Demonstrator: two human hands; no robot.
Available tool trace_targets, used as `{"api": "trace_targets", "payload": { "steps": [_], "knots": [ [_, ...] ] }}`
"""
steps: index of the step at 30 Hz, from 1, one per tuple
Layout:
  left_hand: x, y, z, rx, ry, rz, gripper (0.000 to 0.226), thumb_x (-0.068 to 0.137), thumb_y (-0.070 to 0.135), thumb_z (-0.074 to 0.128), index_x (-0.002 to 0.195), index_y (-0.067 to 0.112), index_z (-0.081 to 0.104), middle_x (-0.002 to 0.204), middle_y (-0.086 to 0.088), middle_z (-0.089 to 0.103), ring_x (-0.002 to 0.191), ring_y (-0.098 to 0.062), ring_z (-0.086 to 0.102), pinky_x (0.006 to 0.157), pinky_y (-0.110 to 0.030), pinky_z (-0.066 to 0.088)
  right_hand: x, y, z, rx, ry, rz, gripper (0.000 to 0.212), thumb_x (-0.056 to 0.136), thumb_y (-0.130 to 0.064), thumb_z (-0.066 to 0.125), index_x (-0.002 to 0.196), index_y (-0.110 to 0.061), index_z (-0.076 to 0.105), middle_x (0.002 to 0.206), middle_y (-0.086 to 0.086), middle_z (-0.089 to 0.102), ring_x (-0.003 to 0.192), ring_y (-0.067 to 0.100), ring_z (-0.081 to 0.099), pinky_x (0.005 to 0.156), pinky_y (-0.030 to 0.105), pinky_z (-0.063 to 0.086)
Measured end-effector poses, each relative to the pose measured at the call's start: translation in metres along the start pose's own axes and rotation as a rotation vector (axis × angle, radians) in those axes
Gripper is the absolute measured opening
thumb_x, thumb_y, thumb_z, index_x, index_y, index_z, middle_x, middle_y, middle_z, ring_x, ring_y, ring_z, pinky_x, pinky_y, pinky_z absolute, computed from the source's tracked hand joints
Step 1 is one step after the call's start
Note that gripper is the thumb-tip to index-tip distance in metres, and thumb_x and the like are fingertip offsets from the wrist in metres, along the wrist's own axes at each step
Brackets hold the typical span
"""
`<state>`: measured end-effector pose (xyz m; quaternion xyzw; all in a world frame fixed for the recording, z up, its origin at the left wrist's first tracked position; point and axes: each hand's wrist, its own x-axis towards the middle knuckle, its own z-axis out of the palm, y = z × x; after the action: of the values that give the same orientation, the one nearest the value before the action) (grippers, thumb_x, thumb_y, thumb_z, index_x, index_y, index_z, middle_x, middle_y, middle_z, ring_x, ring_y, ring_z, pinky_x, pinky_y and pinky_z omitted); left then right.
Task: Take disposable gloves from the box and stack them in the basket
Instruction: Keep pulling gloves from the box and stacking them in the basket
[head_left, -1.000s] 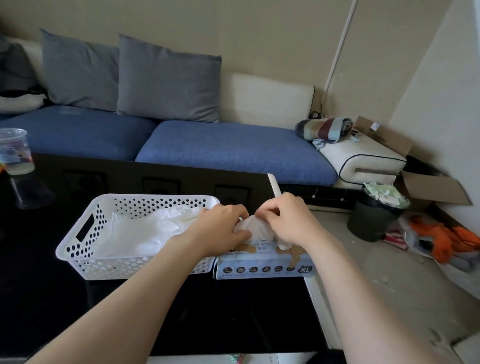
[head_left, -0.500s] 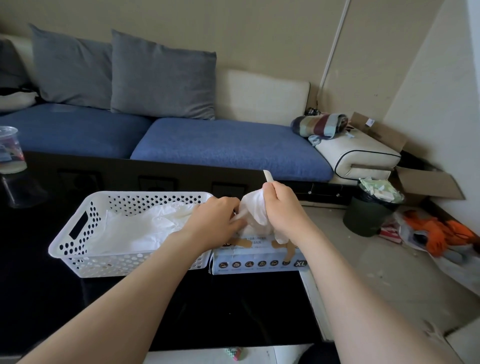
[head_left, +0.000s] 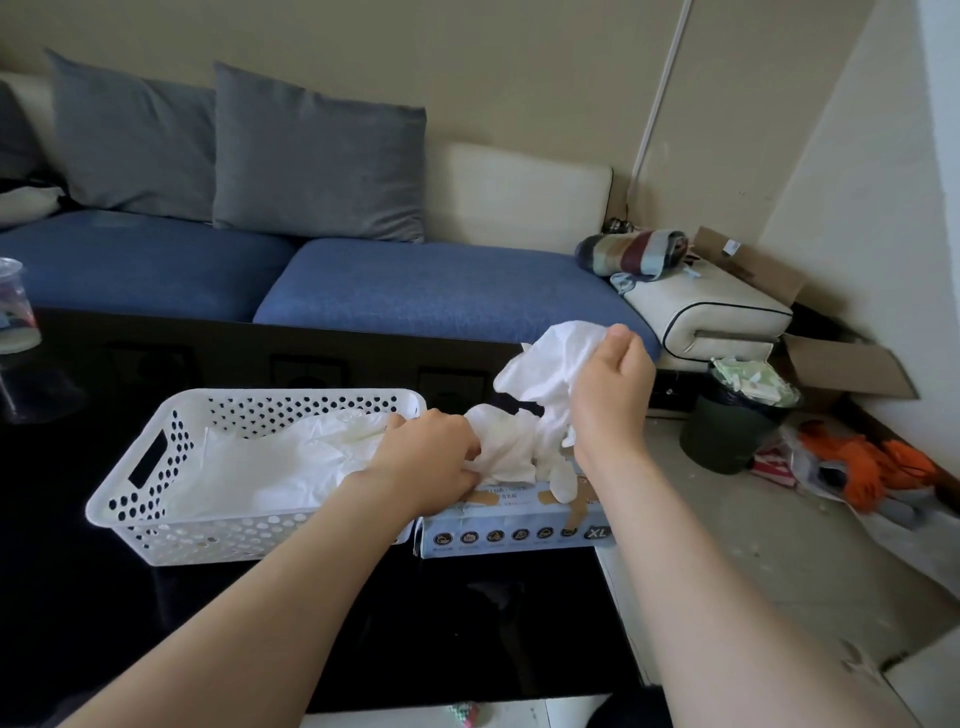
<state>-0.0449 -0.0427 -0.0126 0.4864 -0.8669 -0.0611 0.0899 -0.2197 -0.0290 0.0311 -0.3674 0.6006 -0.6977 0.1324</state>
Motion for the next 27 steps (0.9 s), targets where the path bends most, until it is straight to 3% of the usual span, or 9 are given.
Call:
{"api": "trace_targets", "payload": {
  "steps": [4, 7, 9, 11, 14, 18, 20, 23, 27],
  "knots": [
    [-0.002, 0.002, -0.001, -0.003, -0.043, 0.022, 0.036, 0.092, 0.026, 0.058, 0.061, 0.018, 0.041, 0.066, 0.004, 0.045, 0.064, -0.016, 0.043, 0.087, -0.041, 0.040, 0.004, -0.011, -0.004, 0.016, 0.090, -0.091, 0.040, 0.116, -0.027, 0.032, 0.099, 0.000, 0.056, 0.086, 0.001, 0.057, 0.079, 0.010, 0.053, 0.073, 0.019, 0.044],
    [-0.001, -0.002, -0.003, -0.134, -0.045, 0.017, 0.028, 0.085, 0.027, 0.057, 0.062, 0.017, 0.044, 0.061, 0.002, 0.047, 0.060, -0.017, 0.044, 0.075, -0.037, 0.039, -0.001, -0.019, -0.006, 0.031, 0.023, -0.098, 0.040, 0.115, -0.028, 0.034, 0.098, 0.002, 0.054, 0.083, -0.001, 0.053, 0.071, 0.003, 0.048, 0.069, 0.018, 0.043],
    [-0.001, -0.004, -0.005, -0.287, 0.031, -0.025, 0.017, 0.087, 0.025, 0.054, 0.077, 0.019, 0.067, 0.077, 0.006, 0.068, 0.073, -0.016, 0.062, 0.079, -0.038, 0.051, -0.008, -0.024, -0.005, 0.062, -0.067, -0.033, 0.040, 0.115, -0.029, 0.037, 0.099, 0.004, 0.052, 0.084, -0.001, 0.051, 0.068, 0.002, 0.045, 0.064, 0.015, 0.042],
    [-0.002, -0.002, -0.012, -0.430, 0.185, -0.085, 0.032, 0.095, 0.016, 0.048, 0.105, 0.024, 0.077, 0.102, 0.007, 0.076, 0.089, -0.015, 0.068, 0.087, -0.038, 0.057, -0.015, -0.031, -0.003, 0.127, -0.174, 0.083, 0.041, 0.114, -0.028, 0.042, 0.086, 0.002, 0.046, 0.079, -0.002, 0.044, 0.066, 0.004, 0.040, 0.062, 0.022, 0.040],
    [-0.008, 0.002, -0.029, -0.864, 0.324, -0.162, 0.040, 0.105, 0.020, 0.039, 0.111, 0.018, 0.078, 0.107, 0.005, 0.077, 0.101, -0.015, 0.071, 0.089, -0.034, 0.055, -0.023, -0.036, 0.002, 0.228, -0.372, 0.262, 0.042, 0.110, -0.028, 0.048, 0.070, -0.020, 0.043, 0.069, -0.001, 0.042, 0.069, 0.017, 0.041, 0.069, 0.034, 0.036],
    [-0.017, -0.005, -0.046, -1.512, 0.036, -0.239, 0.060, 0.109, 0.053, 0.035, 0.118, 0.009, 0.075, 0.108, -0.014, 0.079, 0.098, -0.030, 0.075, 0.092, -0.048, 0.060, -0.031, -0.038, 0.010, 0.222, -0.545, 0.457, 0.040, 0.109, -0.038, 0.050, 0.107, -0.004, 0.072, 0.103, 0.022, 0.073, 0.093, 0.033, 0.064, 0.089, 0.048, 0.055],
    [-0.022, -0.011, -0.050, -1.543, 0.035, -0.259, 0.047, 0.107, 0.047, 0.047, 0.119, 0.011, 0.074, 0.108, -0.012, 0.079, 0.095, -0.030, 0.074, 0.093, -0.051, 0.060, -0.034, -0.038, 0.016, 0.223, -0.555, 0.522, 0.045, 0.106, -0.037, 0.054, 0.121, 0.002, 0.071, 0.117, 0.022, 0.077, 0.099, 0.033, 0.072, 0.094, 0.053, 0.059],
    [-0.027, -0.023, -0.052, -1.514, 0.106, -0.262, 0.032, 0.103, 0.028, 0.062, 0.117, 0.001, 0.072, 0.099, -0.009, 0.075, 0.089, -0.025, 0.072, 0.089, -0.050, 0.062, -0.039, -0.038, 0.021, 0.230, -0.592, 0.595, 0.044, 0.100, -0.039, 0.063, 0.127, -0.005, 0.069, 0.114, 0.018, 0.079, 0.095, 0.030, 0.076, 0.080, 0.043, 0.061],
    [-0.035, -0.036, -0.055, -1.506, 0.161, -0.297, 0.025, 0.099, 0.030, 0.070, 0.103, 0.005, 0.068, 0.096, -0.009, 0.073, 0.085, -0.023, 0.071, 0.077, -0.037, 0.062, -0.051, -0.047, 0.022, 0.121, -0.845, 0.512, 0.051, 0.085, -0.053, 0.081, 0.116, -0.012, 0.078, 0.114, 0.011, 0.079, 0.108, 0.031, 0.076, 0.103, 0.054, 0.058]
  ]
}}
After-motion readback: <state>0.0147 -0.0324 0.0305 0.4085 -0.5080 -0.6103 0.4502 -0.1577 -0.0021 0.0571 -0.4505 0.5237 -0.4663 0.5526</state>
